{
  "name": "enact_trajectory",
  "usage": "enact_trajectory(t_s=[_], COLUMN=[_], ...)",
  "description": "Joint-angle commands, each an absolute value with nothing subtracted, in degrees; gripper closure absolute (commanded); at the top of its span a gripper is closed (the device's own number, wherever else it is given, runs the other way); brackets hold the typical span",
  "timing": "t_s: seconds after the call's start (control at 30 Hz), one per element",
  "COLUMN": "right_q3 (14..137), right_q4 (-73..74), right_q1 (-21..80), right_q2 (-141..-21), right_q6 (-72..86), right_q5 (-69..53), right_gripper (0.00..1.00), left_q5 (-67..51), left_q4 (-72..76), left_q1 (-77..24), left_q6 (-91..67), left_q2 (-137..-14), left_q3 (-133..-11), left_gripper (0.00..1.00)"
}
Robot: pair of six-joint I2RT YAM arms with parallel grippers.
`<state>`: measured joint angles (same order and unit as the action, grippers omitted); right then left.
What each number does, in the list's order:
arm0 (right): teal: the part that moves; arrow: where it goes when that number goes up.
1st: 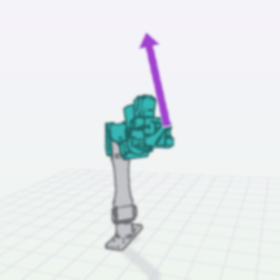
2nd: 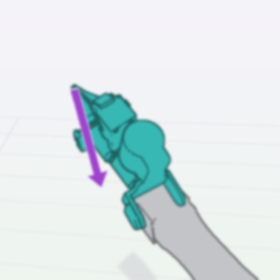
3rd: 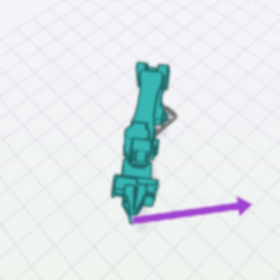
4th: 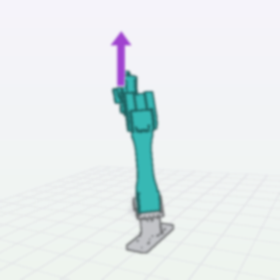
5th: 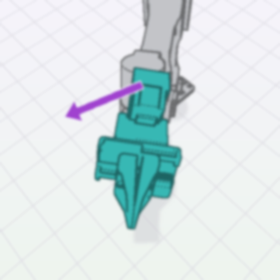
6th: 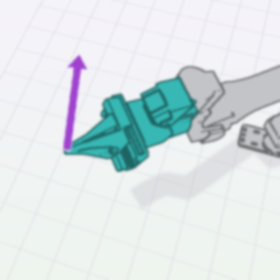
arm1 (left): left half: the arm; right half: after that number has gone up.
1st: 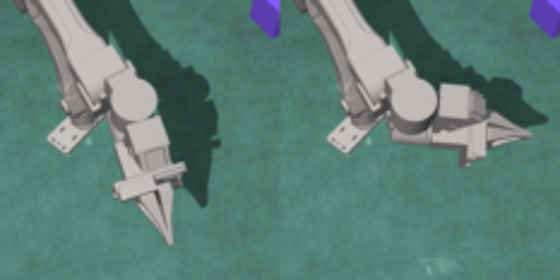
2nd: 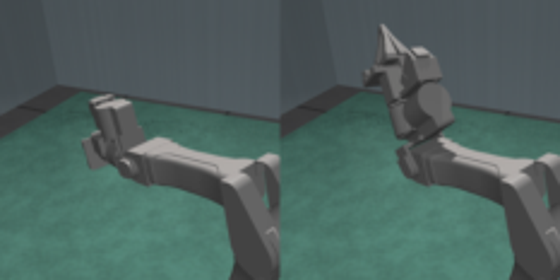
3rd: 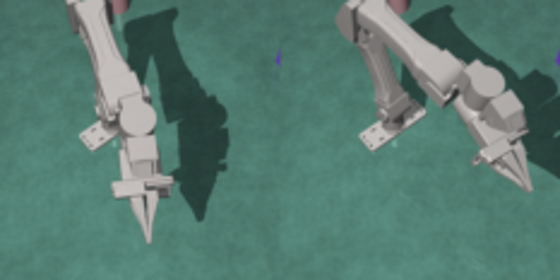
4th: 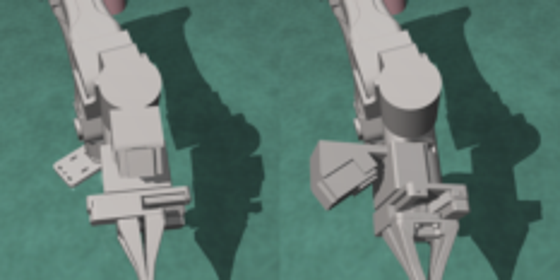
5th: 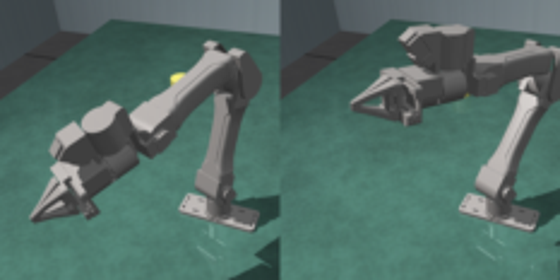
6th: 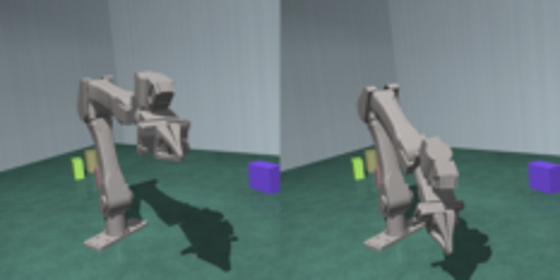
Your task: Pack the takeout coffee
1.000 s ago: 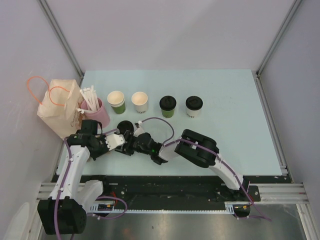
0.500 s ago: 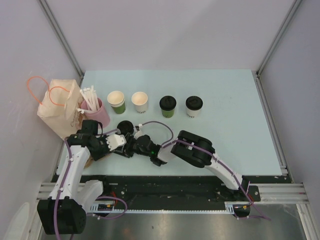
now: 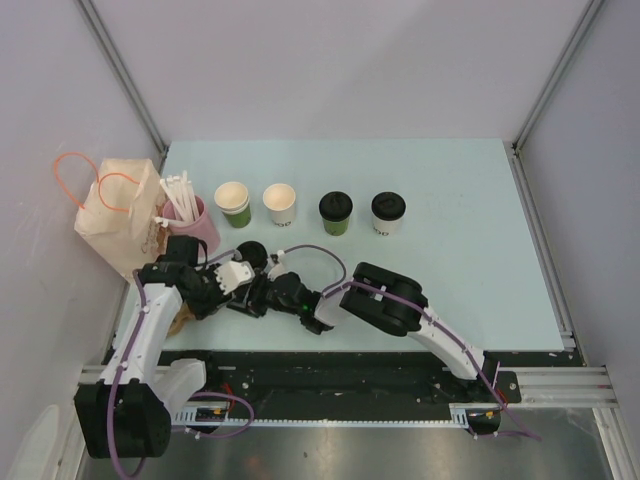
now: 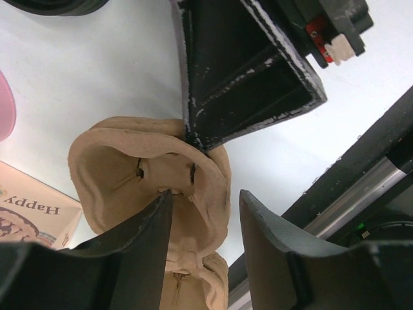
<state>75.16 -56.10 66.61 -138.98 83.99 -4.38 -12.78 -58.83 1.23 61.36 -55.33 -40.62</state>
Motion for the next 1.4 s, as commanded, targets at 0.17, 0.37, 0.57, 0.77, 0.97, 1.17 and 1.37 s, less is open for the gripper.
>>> enact_trajectory(t_s=[0.17,0.37,0.57,0.77,0.97,1.17,1.37], right_q3=[76.64,76.64,76.64,76.73,76.73,76.73,76.73], right_q4=[-57.74,-58.8,-58.89,-58.97,-58.45,-58.1,-58.18], right_q1=[67.59,67.5,67.41,67.41,67.32,67.15,67.15], right_q2=[-139.39,-139.92,-140.45,-141.33,-141.59,-141.42,-141.5], right_q6=[83.76,84.02,84.29,85.25,85.08,84.81,84.73], right_q5=[-3.87,-3.78,-3.96,-4.04,-4.13,-4.22,-4.57], right_gripper=[0.54,0.54,0.54,0.54,0.54,0.54,0.54], left_q5=[-14.15,-15.12,-16.08,-15.12,-15.29,-15.38,-15.38], left_q4=[-56.43,-56.34,-56.43,-56.51,-57.48,-58.01,-58.01], left_q1=[0.53,-1.04,-1.05,-1.05,-1.05,-1.05,-0.97], left_q6=[58.1,57.66,56.78,56.69,55.72,56.34,55.11], left_q2=[-55.81,-56.95,-58.01,-57.04,-55.9,-57.21,-59.06], left_q3=[-38.68,-38.76,-40.25,-41.04,-42.54,-42.19,-43.5], left_gripper=[0.57,0.53,0.7,0.86,0.91,0.69,0.79])
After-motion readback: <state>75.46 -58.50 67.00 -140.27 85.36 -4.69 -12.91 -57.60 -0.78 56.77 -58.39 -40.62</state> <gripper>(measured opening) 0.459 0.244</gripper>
